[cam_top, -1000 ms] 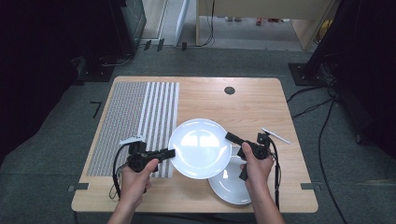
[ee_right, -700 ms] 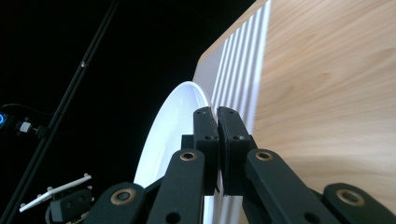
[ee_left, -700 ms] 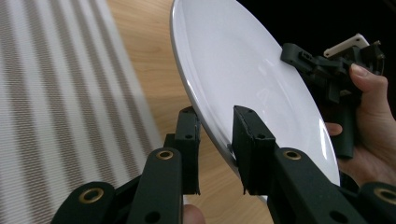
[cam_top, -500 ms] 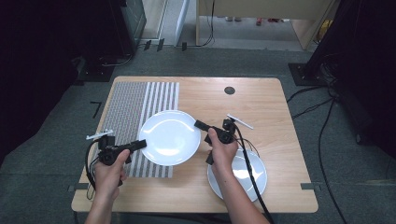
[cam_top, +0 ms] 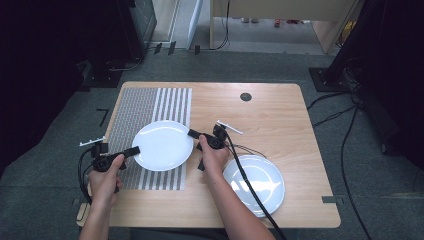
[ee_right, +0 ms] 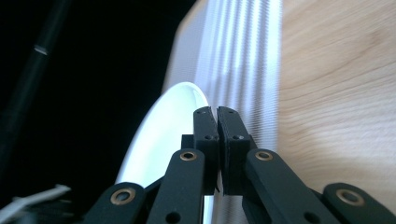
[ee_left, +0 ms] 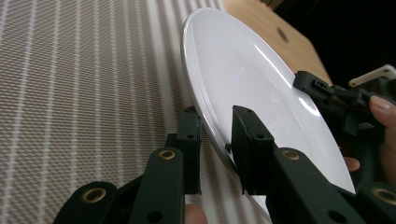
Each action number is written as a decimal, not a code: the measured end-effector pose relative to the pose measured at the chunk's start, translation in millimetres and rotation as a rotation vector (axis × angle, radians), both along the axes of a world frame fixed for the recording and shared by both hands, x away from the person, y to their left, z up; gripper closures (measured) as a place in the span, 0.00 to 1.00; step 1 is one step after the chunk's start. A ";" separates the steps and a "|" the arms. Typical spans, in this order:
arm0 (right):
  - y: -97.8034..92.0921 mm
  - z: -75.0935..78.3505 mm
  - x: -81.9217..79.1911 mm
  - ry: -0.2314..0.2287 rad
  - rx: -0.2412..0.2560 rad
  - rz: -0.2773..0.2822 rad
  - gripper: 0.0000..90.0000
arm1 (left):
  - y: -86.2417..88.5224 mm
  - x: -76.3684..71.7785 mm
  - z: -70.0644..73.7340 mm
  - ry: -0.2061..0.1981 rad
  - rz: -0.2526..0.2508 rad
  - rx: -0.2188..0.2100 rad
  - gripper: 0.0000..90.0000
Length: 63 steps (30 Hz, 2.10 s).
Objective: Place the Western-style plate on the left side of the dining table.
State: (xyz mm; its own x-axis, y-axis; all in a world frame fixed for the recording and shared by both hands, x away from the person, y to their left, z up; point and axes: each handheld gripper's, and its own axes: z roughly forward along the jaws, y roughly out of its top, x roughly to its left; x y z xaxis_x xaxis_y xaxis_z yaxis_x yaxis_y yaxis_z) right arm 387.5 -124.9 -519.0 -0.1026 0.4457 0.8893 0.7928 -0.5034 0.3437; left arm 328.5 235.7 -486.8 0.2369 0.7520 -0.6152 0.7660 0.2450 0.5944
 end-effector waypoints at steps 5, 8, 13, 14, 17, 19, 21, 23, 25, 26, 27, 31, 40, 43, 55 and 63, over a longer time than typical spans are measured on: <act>19.5 -16.8 6.8 0.013 -0.071 -0.044 0.98 | 10.4 18.1 -20.4 0.056 0.031 0.012 0.82; 26.3 -16.8 6.6 -0.021 -0.100 -0.071 0.98 | 12.4 23.6 -21.8 0.058 0.047 0.028 0.82; 37.4 -18.8 8.8 -0.017 -0.127 -0.122 0.98 | 15.2 38.6 -23.1 0.069 0.070 0.041 0.82; 38.8 -18.5 9.2 -0.014 -0.126 -0.129 0.98 | 15.9 42.9 -23.5 0.071 0.078 0.045 0.82; 46.2 -18.8 13.4 -0.016 -0.136 -0.160 0.98 | 18.0 52.9 -24.3 0.080 0.099 0.047 0.83; 49.9 -19.5 17.1 -0.020 -0.143 -0.172 0.98 | 19.5 63.5 -25.4 0.094 0.115 0.050 0.83; 51.0 -19.7 18.4 -0.020 -0.147 -0.173 0.98 | 19.7 66.6 -25.9 0.100 0.120 0.056 0.83; 57.1 -21.7 23.6 -0.024 -0.172 -0.185 0.97 | 20.4 71.6 -26.1 0.102 0.137 0.063 0.83; 60.0 -21.8 25.4 -0.031 -0.189 -0.184 0.96 | 20.8 75.8 -25.7 0.097 0.158 0.075 0.83; 61.6 -21.8 26.5 -0.033 -0.196 -0.182 0.96 | 21.0 77.1 -25.4 0.095 0.163 0.083 0.83; 63.0 -22.3 27.5 -0.036 -0.201 -0.185 0.96 | 21.0 77.1 -25.4 0.095 0.163 0.083 0.83; 67.8 -22.1 31.1 -0.035 -0.222 -0.198 0.96 | 20.6 83.0 -24.7 0.090 0.174 0.099 0.82; 77.5 -22.3 38.2 -0.057 -0.252 -0.199 0.95 | 20.0 86.8 -22.0 0.065 0.206 0.164 0.77; 77.3 -22.4 40.2 -0.041 -0.235 -0.214 0.95 | 13.9 91.2 -17.9 0.051 0.172 0.232 0.70; 81.0 -22.4 47.9 -0.055 -0.239 -0.225 0.95 | 18.0 96.9 -4.8 -0.004 0.215 0.292 0.61; 80.2 -21.7 49.2 -0.096 -0.254 -0.177 0.83 | 9.8 83.7 7.5 -0.072 0.214 0.367 0.47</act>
